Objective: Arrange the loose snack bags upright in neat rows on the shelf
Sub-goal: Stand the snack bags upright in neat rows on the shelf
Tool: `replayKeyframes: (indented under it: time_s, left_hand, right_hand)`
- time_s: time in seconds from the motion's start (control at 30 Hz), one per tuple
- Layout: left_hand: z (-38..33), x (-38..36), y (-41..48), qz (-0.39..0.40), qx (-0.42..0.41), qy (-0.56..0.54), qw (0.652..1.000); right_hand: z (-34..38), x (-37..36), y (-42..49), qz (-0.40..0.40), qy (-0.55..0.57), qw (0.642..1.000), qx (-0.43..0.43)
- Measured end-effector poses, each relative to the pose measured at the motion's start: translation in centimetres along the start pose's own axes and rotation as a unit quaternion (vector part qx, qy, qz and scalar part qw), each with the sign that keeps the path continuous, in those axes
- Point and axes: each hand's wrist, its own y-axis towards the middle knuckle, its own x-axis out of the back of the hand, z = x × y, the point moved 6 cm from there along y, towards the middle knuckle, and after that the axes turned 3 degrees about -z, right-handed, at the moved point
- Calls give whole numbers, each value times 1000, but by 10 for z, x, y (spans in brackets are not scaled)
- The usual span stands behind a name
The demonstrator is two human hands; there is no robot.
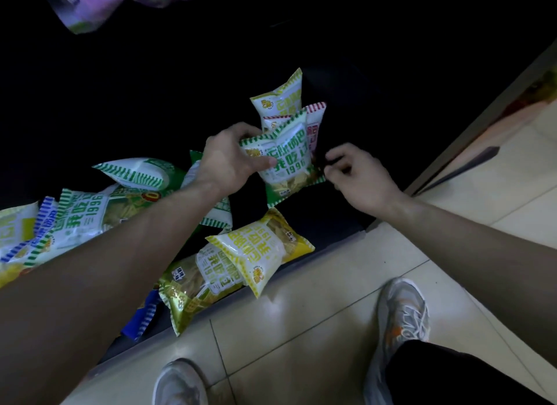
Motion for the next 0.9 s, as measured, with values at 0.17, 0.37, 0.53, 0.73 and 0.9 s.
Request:
replayKeyframes:
  time_s: [0.17, 0.37, 0.53, 0.73, 0.9]
  left_hand:
    - [-14, -28, 15, 15, 1, 34, 999]
    - [-13, -64, 16, 36, 7, 48, 998]
    - [-21, -79, 19, 10, 13, 60, 998]
    - [-30, -96, 18, 2, 10, 93, 996]
    - [-33, -85, 15, 34, 17, 89, 995]
  right_hand:
    - [-32, -14, -29, 106, -140, 983, -43]
    - [-42, -33, -38, 163, -165, 972, -45]
    - [-43, -33, -33, 157, -163, 973, -40]
    - [-41, -34, -30, 153, -171, 973, -27]
    - [-31, -37, -31, 183, -202, 962, -22]
